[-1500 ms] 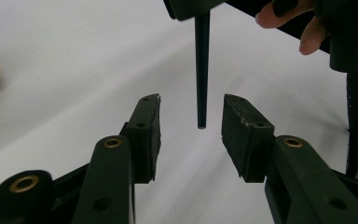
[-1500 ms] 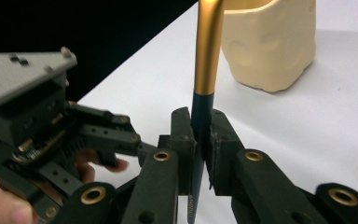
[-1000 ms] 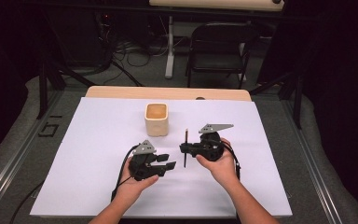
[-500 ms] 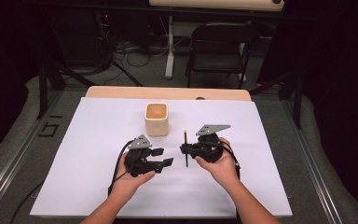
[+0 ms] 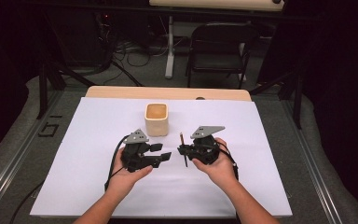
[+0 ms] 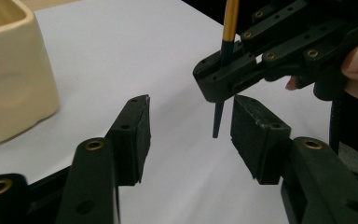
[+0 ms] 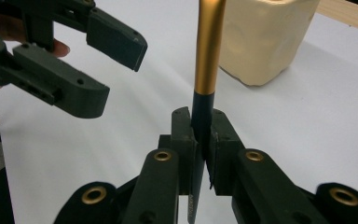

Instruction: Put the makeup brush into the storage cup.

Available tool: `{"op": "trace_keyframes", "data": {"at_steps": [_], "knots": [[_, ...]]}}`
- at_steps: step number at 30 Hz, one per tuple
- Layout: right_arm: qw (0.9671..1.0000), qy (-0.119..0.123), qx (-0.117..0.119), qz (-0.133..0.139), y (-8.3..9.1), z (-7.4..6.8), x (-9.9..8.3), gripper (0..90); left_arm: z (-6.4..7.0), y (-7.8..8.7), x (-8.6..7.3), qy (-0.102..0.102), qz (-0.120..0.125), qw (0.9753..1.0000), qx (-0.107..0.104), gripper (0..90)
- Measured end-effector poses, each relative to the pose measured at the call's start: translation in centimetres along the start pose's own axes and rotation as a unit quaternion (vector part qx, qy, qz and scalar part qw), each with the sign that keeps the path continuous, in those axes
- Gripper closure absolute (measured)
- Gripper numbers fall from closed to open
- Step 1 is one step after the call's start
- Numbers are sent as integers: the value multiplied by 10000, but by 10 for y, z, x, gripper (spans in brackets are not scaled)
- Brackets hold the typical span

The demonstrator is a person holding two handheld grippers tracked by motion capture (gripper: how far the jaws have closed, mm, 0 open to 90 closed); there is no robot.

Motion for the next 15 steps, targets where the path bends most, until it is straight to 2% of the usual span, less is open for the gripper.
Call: {"op": "trace_keyframes", "data": {"at_steps": [15], "knots": [[9999, 82, 106, 13, -9, -9, 2, 829, 7, 4, 22, 22, 265, 9996, -74, 599]]}}
Point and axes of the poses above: each handheld gripper's, and its own axes: y roughly backward along the jaws, x roughly out of its top, z roughly to its right, the point moved 4 cm from there along -y, roughly forward along the jaws, and after that the axes turned 9 degrees about -z, right-handed, at the moved point
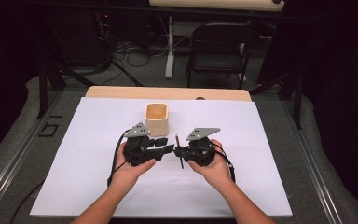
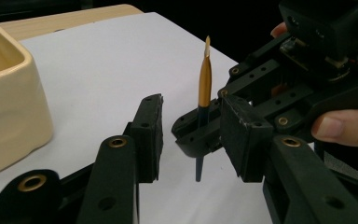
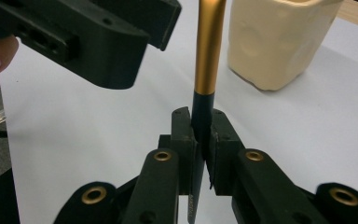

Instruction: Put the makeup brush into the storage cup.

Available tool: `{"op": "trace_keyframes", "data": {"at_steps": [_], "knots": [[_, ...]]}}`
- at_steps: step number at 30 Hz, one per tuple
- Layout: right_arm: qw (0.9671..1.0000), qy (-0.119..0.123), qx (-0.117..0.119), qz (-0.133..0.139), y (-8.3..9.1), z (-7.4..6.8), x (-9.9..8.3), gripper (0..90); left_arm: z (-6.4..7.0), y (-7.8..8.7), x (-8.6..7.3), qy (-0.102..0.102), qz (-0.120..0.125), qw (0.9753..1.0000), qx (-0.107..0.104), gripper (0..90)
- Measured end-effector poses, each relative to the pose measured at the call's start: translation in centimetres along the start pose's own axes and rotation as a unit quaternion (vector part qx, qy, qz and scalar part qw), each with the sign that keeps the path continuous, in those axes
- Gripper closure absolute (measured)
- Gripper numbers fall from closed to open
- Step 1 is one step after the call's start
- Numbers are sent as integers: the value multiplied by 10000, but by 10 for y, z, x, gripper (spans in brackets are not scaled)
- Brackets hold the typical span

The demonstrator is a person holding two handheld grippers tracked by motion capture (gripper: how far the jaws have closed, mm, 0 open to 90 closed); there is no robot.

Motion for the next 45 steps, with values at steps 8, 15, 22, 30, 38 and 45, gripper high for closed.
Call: {"op": "trace_keyframes", "data": {"at_steps": [8, 15, 22, 30, 38, 45], "knots": [[10000, 8, 57, 25, -4, -5, 2, 830, 2, -5, 2, 71, -25, 10000, -43, 657], [9999, 32, 95, 39, -7, -9, 3, 829, 2, -8, 3, 97, -39, 9999, -31, 698], [9999, 70, 107, 20, -10, -11, 2, 829, 2, -10, 4, 172, -62, 9998, -6, 744], [9999, 62, 135, 22, -12, -13, 2, 829, 3, -11, 3, 237, -93, 9997, -50, 805], [9999, 105, 111, -5, -13, -14, 2, 830, 3, -11, 2, 275, -119, 9995, -18, 833], [9999, 90, 125, -2, -13, -14, 2, 829, 2, -11, 2, 282, -134, 9995, -4, 834]]}}
Point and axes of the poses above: each handheld gripper's, and its own axes: y roughly backward along the jaws, x roughly out of its top, z roughly to its right, the point moved 4 cm from there along -y, roughly forward along the jaws, and after that the axes turned 9 degrees about -z, right-handed, at the moved point
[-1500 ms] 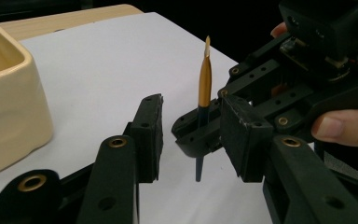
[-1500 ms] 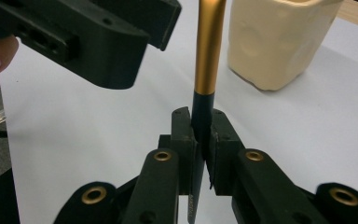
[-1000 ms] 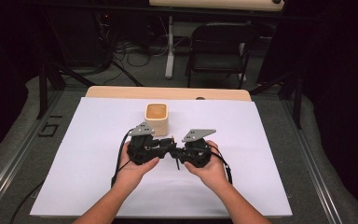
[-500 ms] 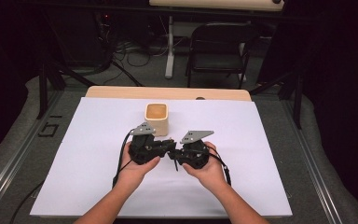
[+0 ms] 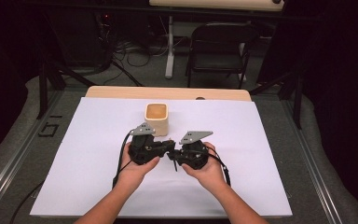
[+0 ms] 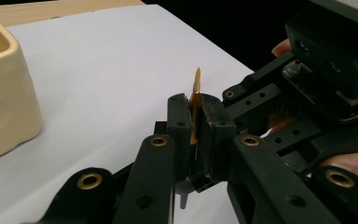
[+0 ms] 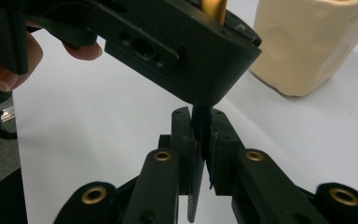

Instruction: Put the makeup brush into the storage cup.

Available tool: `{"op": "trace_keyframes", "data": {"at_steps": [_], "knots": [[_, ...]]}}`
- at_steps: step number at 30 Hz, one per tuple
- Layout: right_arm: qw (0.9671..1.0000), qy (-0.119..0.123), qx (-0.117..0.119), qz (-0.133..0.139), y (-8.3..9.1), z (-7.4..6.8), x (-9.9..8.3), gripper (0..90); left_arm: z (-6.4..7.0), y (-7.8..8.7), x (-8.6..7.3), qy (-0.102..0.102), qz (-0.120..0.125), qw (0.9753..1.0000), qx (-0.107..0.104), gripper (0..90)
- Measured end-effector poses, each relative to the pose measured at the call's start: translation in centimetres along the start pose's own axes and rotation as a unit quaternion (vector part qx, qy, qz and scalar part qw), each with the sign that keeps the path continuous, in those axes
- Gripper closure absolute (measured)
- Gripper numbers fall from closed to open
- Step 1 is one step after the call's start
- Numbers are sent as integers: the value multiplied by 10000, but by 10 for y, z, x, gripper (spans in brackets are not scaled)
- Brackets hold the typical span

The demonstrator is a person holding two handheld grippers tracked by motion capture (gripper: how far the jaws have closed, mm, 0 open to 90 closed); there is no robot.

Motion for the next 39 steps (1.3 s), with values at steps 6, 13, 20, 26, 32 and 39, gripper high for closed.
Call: {"op": "trace_keyframes", "data": {"at_steps": [6, 13, 20, 26, 32, 39], "knots": [[10000, 11, 2, 23, 0, 0, 0, 829, 0, 0, 0, 5, 7, 10000, -1, 837], [10000, -14, 4, 40, 1, 0, 0, 796, 1, 3, 2, -53, 17, 10000, 50, 837], [9999, -50, -86, 46, 2, 4, -4, 719, -3, 10, 4, -69, 66, 9998, 194, 838], [9998, -100, -157, 15, 3, 8, -8, 644, -7, 14, 6, -123, 31, 9992, 371, 838], [9994, -212, -265, 0, 6, 14, -14, 608, -8, 17, 7, -139, 23, 9984, 540, 839], [9991, -289, -313, 34, 10, 17, -17, 592, -8, 18, 7, -164, -26, 9979, 628, 839]]}}
Point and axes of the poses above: each handheld gripper's, and its own axes: y roughly backward along the jaws, x roughly out of its top, z roughly to its right, the point moved 4 cm from there along -y, roughly forward along the jaws, and after that the axes turned 9 degrees about -z, right-handed, at the moved point
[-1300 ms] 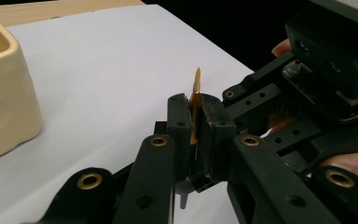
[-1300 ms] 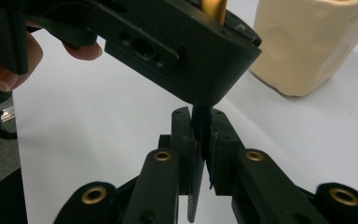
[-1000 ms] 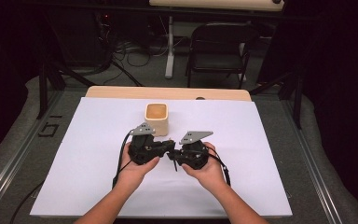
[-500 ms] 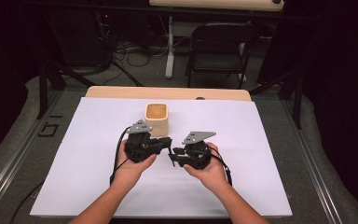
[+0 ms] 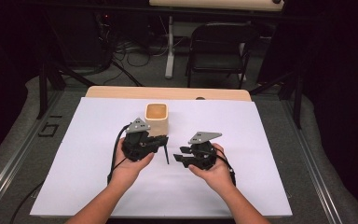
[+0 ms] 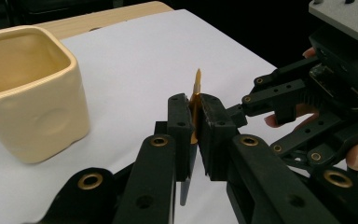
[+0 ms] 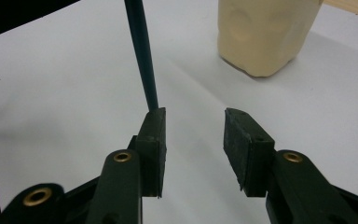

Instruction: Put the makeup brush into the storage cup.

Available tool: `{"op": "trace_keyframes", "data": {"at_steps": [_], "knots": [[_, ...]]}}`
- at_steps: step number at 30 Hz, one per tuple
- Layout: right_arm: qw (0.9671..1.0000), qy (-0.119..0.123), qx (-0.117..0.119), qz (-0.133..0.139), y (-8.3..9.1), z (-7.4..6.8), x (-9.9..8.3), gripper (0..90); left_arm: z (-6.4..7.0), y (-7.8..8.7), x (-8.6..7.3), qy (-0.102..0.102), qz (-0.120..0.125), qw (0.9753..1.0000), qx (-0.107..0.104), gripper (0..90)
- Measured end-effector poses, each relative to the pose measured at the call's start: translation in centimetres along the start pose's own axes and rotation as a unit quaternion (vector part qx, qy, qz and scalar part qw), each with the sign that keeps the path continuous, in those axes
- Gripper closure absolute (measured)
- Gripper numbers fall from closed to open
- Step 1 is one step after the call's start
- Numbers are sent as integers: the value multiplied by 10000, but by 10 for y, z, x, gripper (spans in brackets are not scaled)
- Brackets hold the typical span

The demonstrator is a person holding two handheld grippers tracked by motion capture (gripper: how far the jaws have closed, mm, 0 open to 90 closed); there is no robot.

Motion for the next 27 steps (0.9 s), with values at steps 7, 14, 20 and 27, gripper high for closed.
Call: {"op": "trace_keyframes", "data": {"at_steps": [7, 14, 20, 27], "knots": [[10000, -26, -51, 12, 2, 2, -3, 571, 0, 4, 2, -52, -12, 9998, 169, 839], [9999, 14, -129, 34, 5, 1, -5, 514, -4, 10, 5, -94, -40, 9995, 311, 839], [9996, 39, -258, 110, 8, 4, -7, 407, -10, 15, 8, -38, -16, 9992, 406, 839], [9992, -23, -389, 110, 9, 11, -16, 364, -17, 19, 11, -6, -67, 9984, 560, 839]]}}
Point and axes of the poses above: each handheld gripper's, and its own axes: y roughly backward along the jaws, x roughly out of its top, z roughly to its right, the point moved 4 cm from there along -y, roughly forward along the jaws, and after that the axes turned 9 degrees about -z, right-handed, at the moved point
